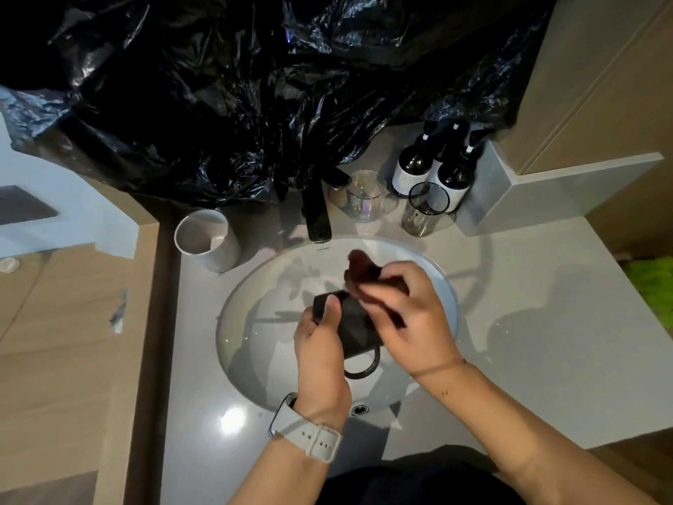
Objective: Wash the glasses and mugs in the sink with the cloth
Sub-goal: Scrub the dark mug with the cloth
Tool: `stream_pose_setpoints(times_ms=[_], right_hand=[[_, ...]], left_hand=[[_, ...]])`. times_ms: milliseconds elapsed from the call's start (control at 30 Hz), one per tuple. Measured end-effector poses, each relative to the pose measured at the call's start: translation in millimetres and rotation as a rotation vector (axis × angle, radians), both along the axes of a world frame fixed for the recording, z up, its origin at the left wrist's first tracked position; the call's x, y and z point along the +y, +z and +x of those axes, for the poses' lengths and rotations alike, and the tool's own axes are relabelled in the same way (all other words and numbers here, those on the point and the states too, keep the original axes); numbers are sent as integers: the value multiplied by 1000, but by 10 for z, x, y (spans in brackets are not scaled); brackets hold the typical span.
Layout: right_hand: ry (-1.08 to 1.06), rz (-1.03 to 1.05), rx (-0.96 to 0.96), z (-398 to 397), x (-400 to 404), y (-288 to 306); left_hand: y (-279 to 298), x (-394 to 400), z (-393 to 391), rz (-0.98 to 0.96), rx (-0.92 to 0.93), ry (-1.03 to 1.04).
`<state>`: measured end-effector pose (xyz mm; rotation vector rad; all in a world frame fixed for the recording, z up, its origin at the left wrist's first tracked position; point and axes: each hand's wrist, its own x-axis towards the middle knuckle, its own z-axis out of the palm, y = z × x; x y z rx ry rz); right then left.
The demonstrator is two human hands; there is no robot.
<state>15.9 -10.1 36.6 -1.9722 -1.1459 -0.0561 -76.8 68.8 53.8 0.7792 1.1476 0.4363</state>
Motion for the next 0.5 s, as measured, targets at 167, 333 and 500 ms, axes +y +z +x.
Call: stream_pose_setpoints(times_ms=[167,333,500], right_hand=[[-210,24,532,144,63,29],[-416,385,1077,248,-125,57],[-87,188,999,57,-110,184]], left_hand=[[-73,-63,-156,-136,-29,25],[-156,31,-241,-75,-65,21],[-207,-10,-253,-100,-116,-6]])
